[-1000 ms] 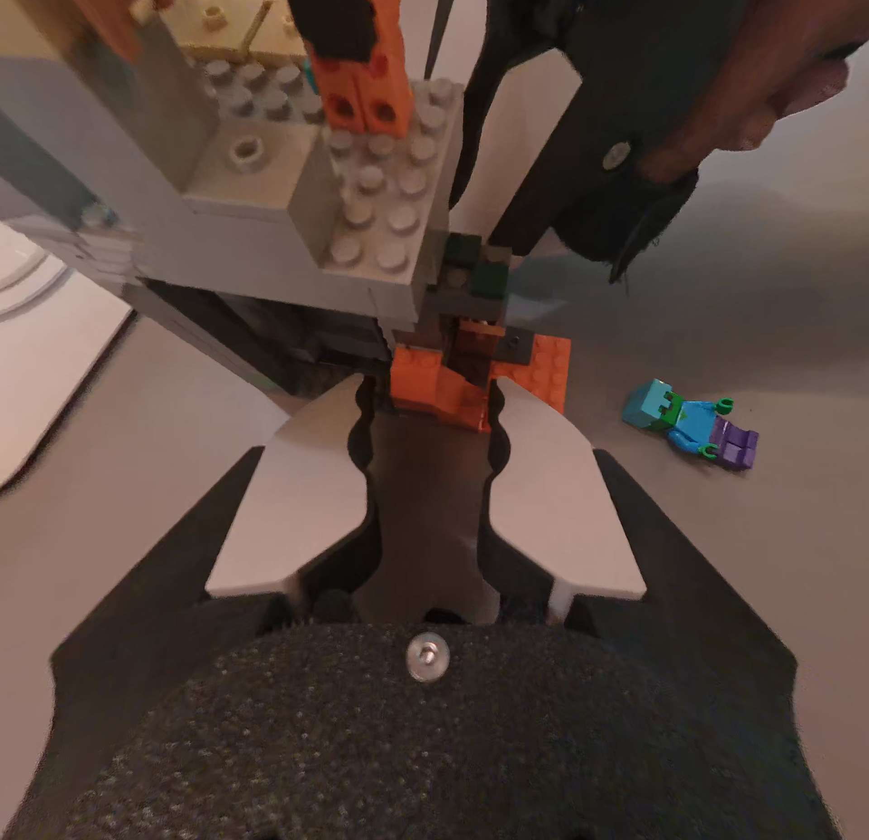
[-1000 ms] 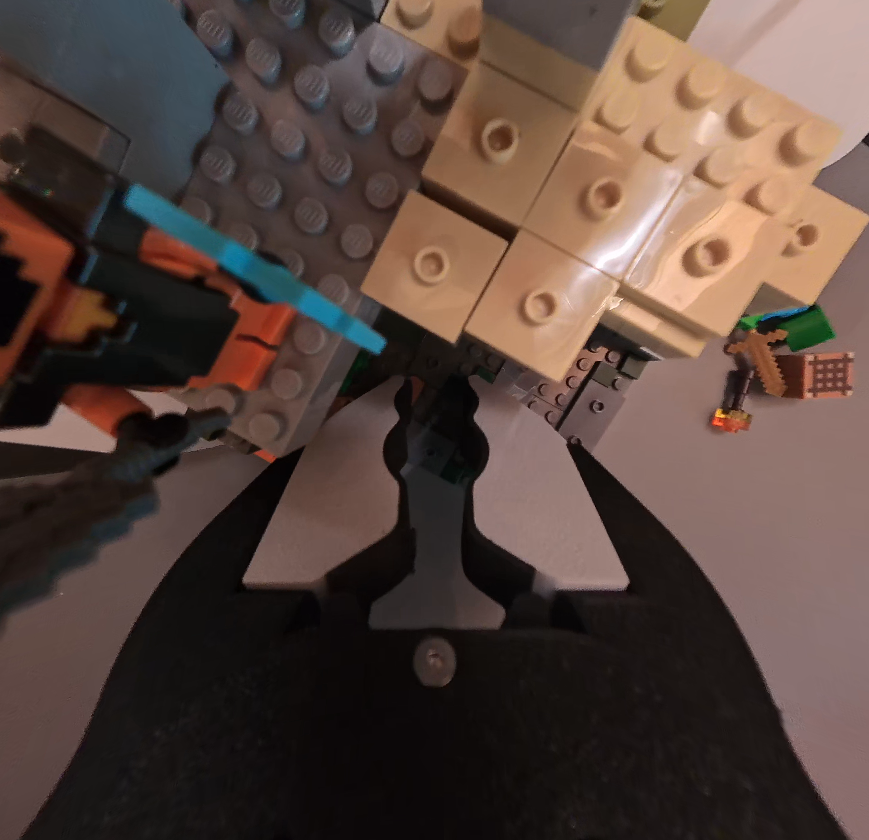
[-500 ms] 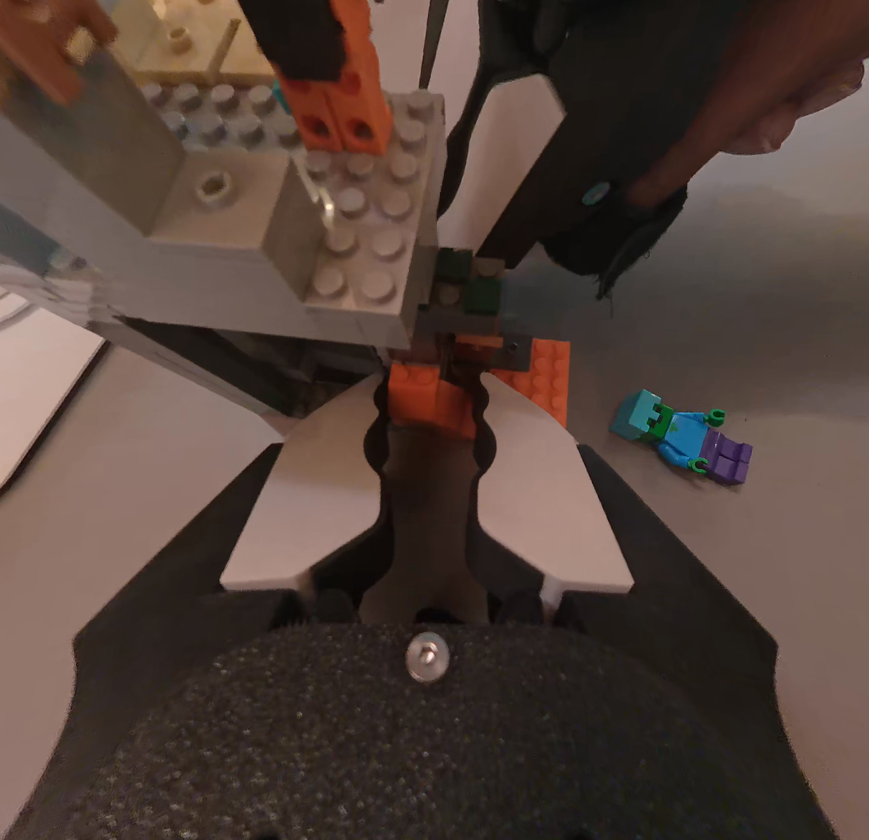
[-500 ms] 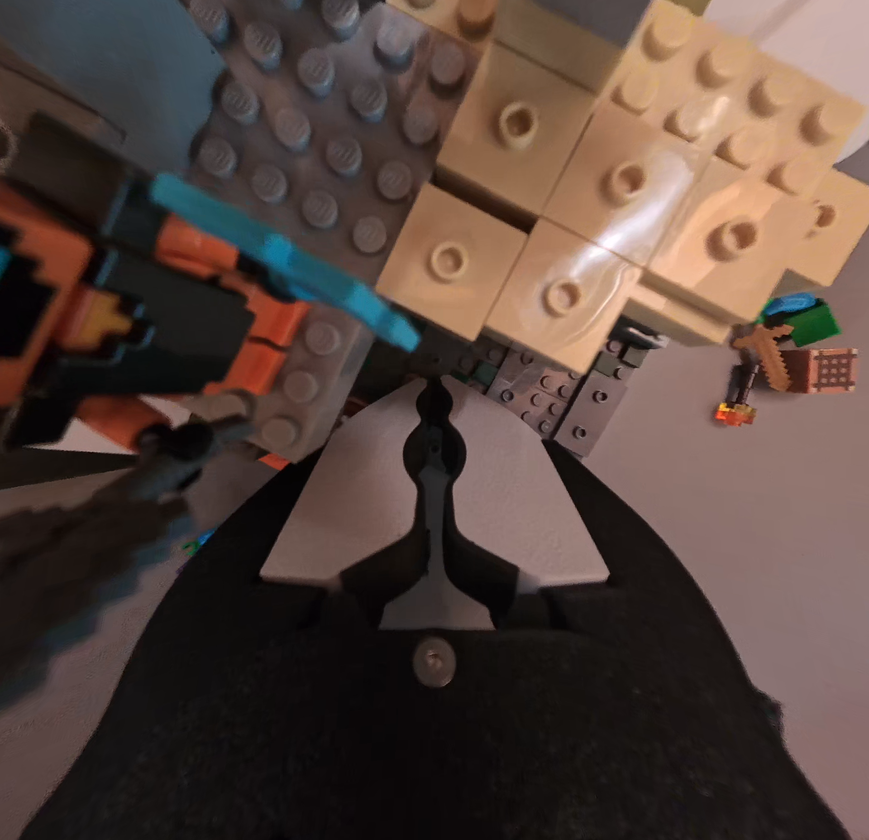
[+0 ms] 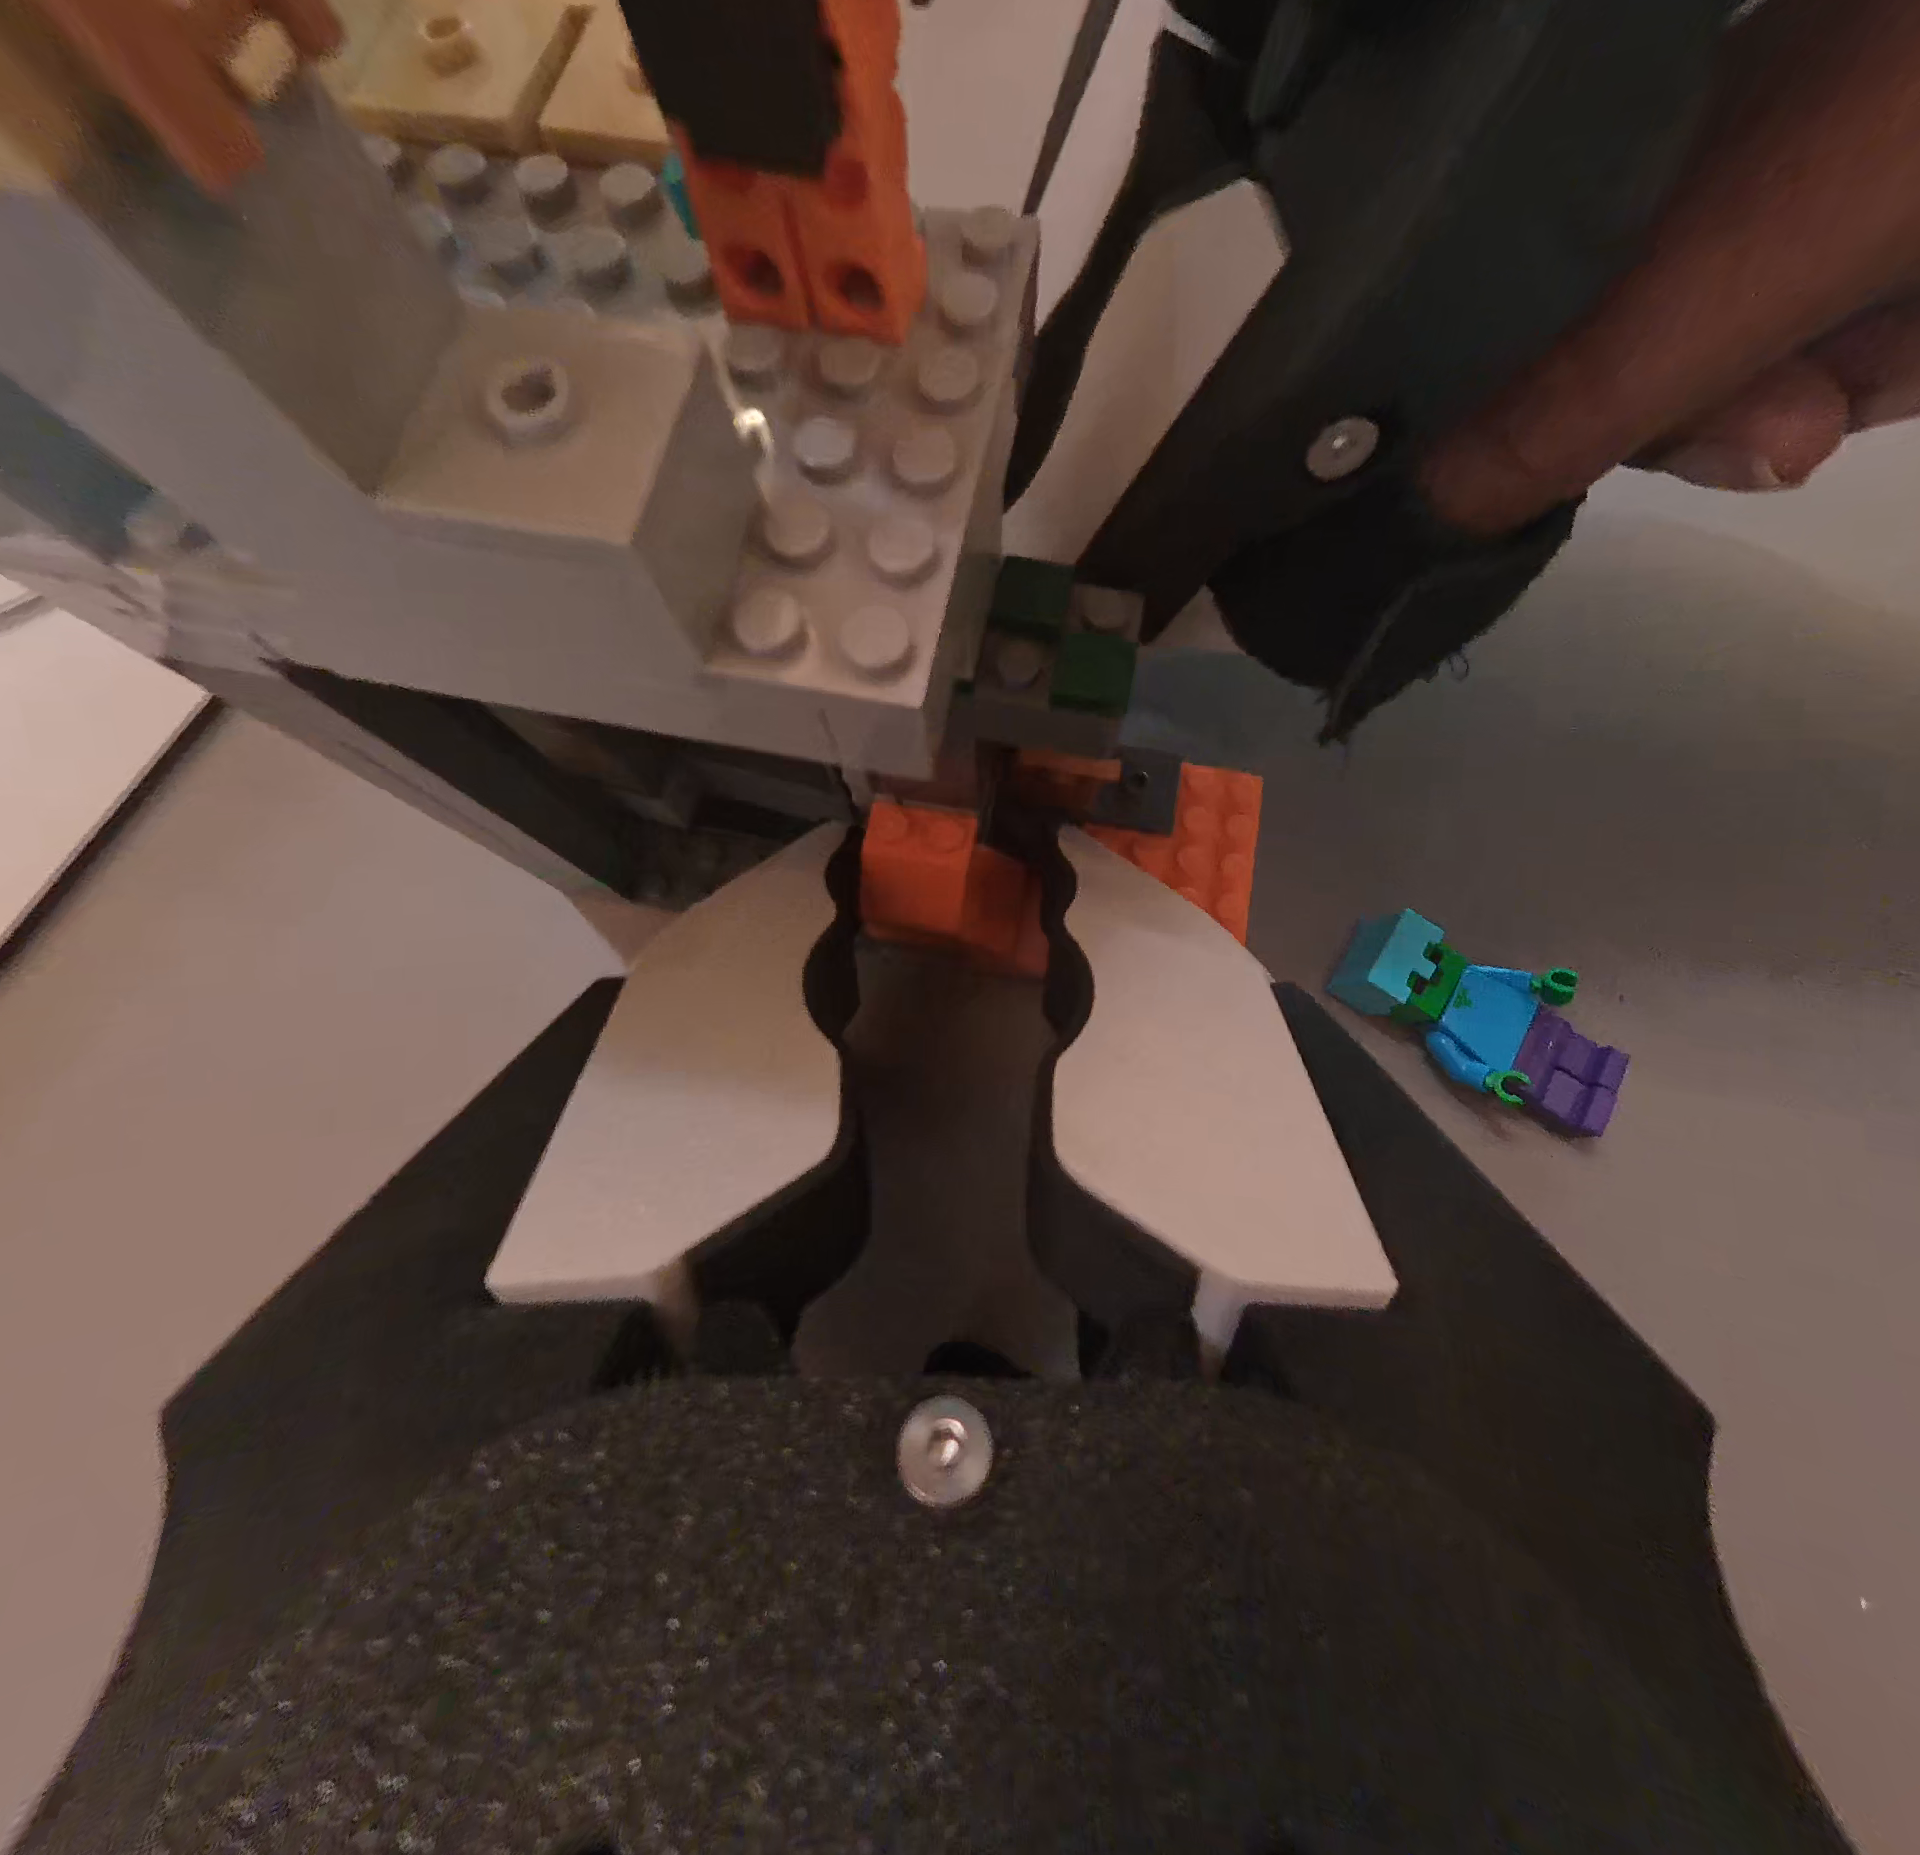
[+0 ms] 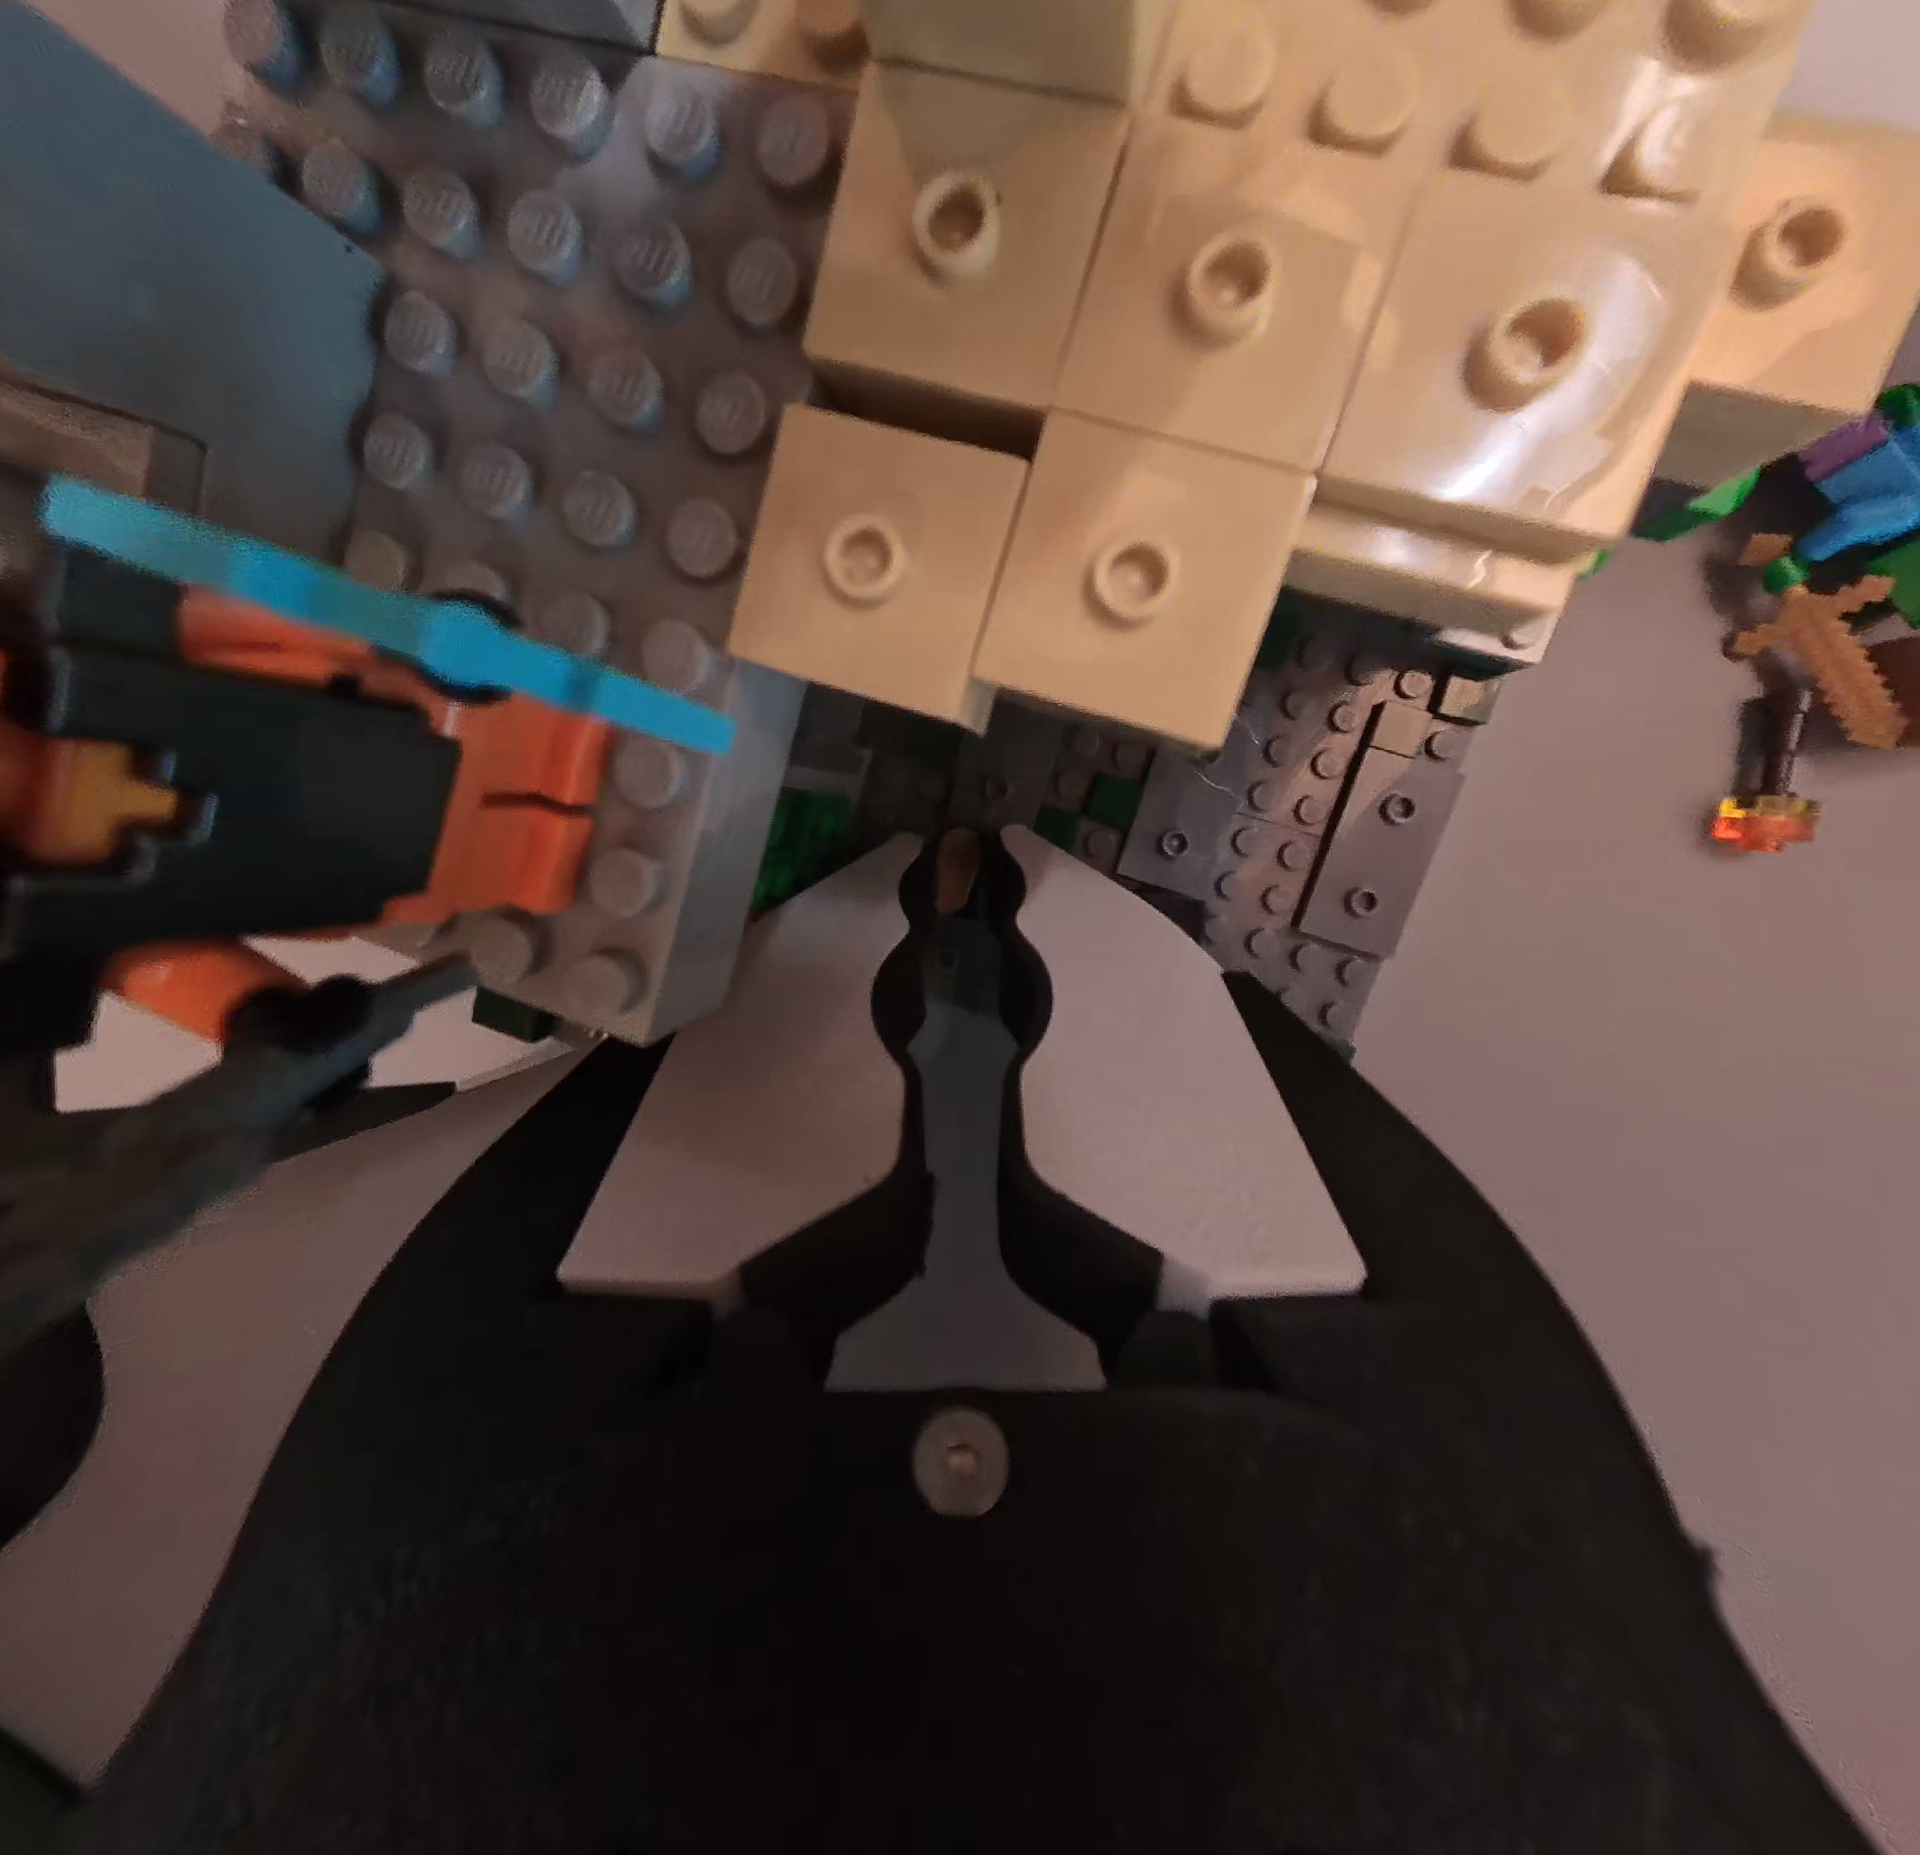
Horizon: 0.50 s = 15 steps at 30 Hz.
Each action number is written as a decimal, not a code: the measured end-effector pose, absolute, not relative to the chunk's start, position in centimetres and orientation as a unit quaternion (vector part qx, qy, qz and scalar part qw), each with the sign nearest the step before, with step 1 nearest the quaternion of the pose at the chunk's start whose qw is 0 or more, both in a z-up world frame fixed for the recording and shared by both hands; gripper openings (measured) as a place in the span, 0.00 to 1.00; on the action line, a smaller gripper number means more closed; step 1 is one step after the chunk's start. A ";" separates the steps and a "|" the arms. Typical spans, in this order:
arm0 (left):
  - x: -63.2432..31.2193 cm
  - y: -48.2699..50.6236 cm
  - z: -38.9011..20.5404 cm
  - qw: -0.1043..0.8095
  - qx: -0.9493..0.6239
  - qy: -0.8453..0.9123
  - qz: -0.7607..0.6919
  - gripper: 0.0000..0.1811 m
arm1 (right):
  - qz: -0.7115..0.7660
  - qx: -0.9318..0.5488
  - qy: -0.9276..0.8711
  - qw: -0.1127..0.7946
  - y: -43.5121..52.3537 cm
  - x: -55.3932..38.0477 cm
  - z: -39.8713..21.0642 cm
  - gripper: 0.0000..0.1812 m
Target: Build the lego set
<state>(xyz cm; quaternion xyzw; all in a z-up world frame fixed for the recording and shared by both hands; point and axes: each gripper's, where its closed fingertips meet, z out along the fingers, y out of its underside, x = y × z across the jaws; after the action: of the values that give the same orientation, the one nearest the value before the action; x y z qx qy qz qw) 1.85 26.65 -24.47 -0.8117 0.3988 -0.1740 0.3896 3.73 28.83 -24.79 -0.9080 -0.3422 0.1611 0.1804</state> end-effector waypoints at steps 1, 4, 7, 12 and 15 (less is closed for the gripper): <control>1.8 26.7 -24.5 0.389 -0.815 0.392 -0.174 0.18 | 0.164 -0.911 -0.335 0.179 28.8 3.7 -24.8 0.05; 1.8 26.8 -24.5 0.390 -0.822 0.378 -0.172 0.18 | 0.193 -0.919 -0.303 0.163 28.7 3.7 -24.7 0.05; 1.9 26.8 -24.4 0.391 -0.822 0.377 -0.172 0.17 | 0.217 -0.922 -0.280 0.158 28.7 3.6 -24.7 0.05; 1.8 26.8 -24.4 0.391 -0.823 0.374 -0.173 0.17 | 0.229 -0.924 -0.266 0.155 28.6 3.6 -24.6 0.06; 1.8 26.8 -24.4 0.392 -0.823 0.373 -0.171 0.17 | 0.236 -0.924 -0.264 0.141 28.3 3.7 -24.5 0.06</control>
<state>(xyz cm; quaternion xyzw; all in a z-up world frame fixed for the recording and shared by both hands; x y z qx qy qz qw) 1.83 26.78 -24.41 -0.8232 0.3731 -0.1711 0.3923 3.66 28.31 -24.53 -0.9244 -0.2644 0.2362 0.1405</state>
